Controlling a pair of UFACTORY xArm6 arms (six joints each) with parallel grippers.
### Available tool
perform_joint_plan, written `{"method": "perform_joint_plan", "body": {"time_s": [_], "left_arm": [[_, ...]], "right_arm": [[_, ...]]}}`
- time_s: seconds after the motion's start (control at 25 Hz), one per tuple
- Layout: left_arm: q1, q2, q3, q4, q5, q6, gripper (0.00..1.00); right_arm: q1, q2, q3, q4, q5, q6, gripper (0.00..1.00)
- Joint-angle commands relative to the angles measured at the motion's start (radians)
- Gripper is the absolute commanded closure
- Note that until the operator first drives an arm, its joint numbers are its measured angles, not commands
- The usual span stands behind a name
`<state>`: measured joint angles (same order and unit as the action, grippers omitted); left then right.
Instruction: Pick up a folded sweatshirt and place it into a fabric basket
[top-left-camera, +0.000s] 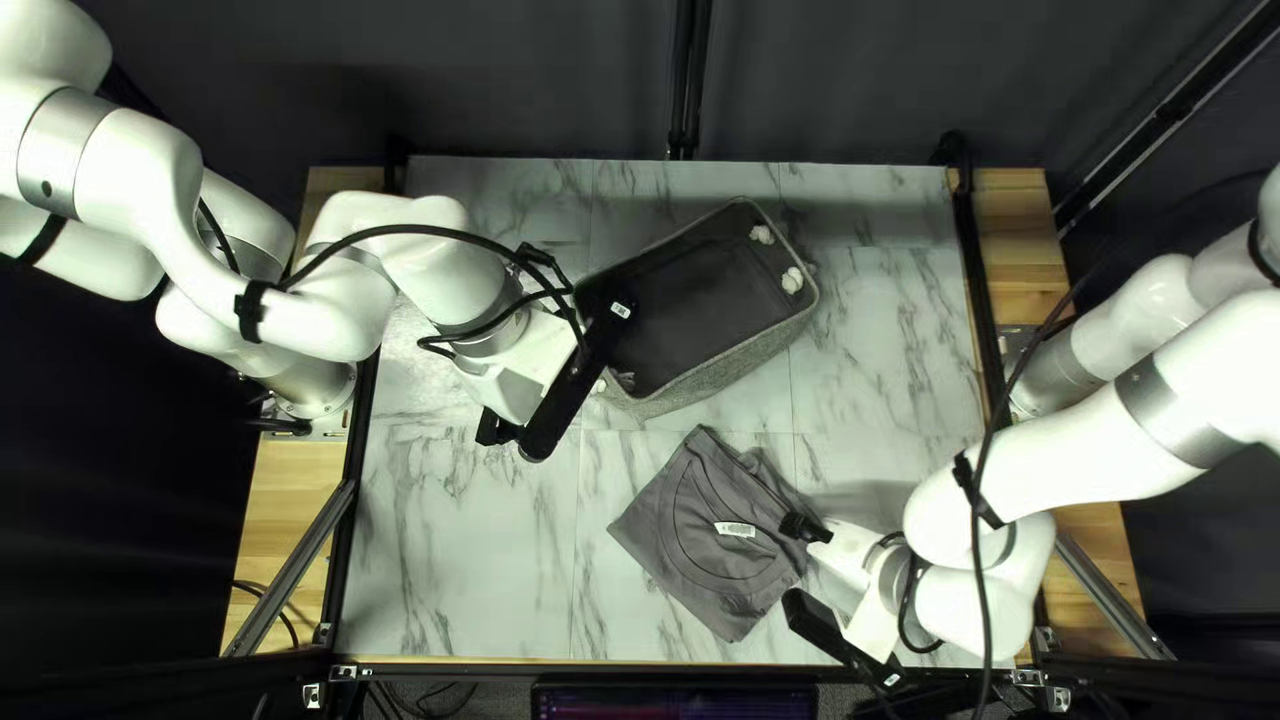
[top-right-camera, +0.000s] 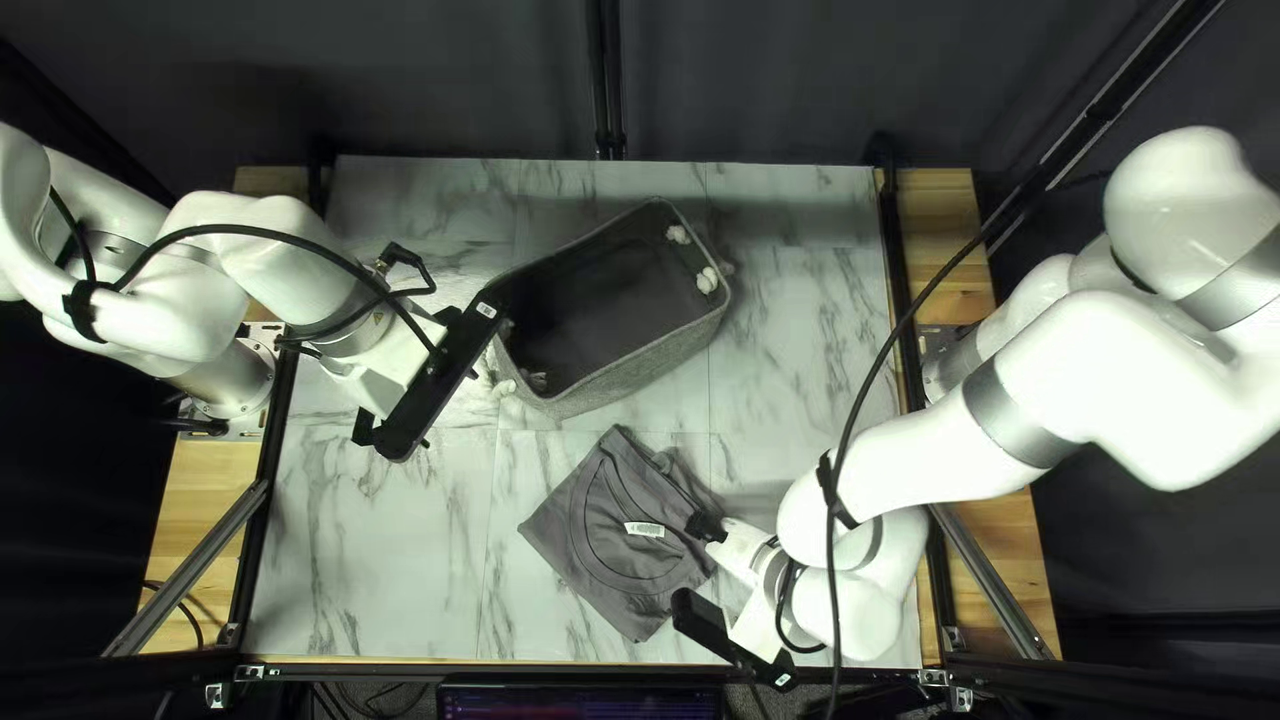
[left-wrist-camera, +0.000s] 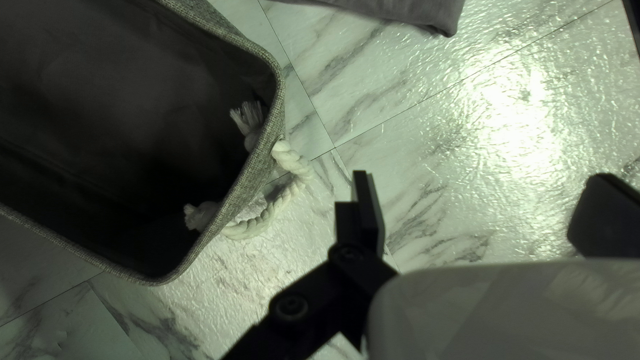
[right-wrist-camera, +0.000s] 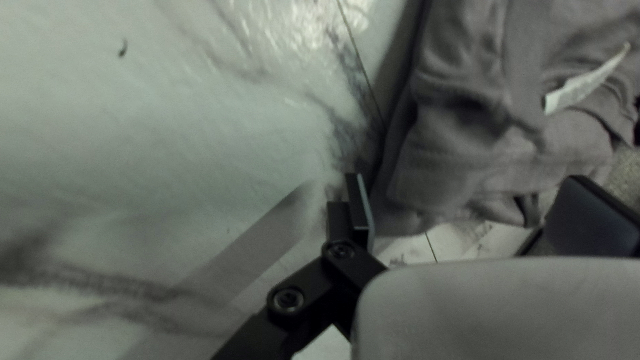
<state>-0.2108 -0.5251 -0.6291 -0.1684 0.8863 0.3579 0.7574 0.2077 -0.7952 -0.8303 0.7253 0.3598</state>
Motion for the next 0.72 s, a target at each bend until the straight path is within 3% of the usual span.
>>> {"method": "perform_joint_plan", "body": {"time_s": [0.04, 0.36, 0.4, 0.44, 0.72], "left_arm": [[0.0, 0.0, 0.0, 0.0, 0.0, 0.0, 0.0], [0.0, 0.0, 0.0, 0.0, 0.0, 0.0, 0.0], [0.0, 0.0, 0.0, 0.0, 0.0, 0.0, 0.0], [0.0, 0.0, 0.0, 0.0, 0.0, 0.0, 0.0], [0.0, 0.0, 0.0, 0.0, 0.0, 0.0, 0.0]], "right_arm": [[-0.004, 0.012, -0.008, -0.001, -0.001, -0.005, 0.0], [-0.012, 0.01, -0.011, 0.009, 0.008, -0.021, 0.02], [-0.013, 0.011, -0.011, 0.008, 0.009, -0.018, 0.36], [-0.015, 0.012, -0.012, 0.008, 0.008, -0.019, 0.97], [-0.024, 0.013, -0.009, 0.011, 0.001, -0.029, 0.97]]}}
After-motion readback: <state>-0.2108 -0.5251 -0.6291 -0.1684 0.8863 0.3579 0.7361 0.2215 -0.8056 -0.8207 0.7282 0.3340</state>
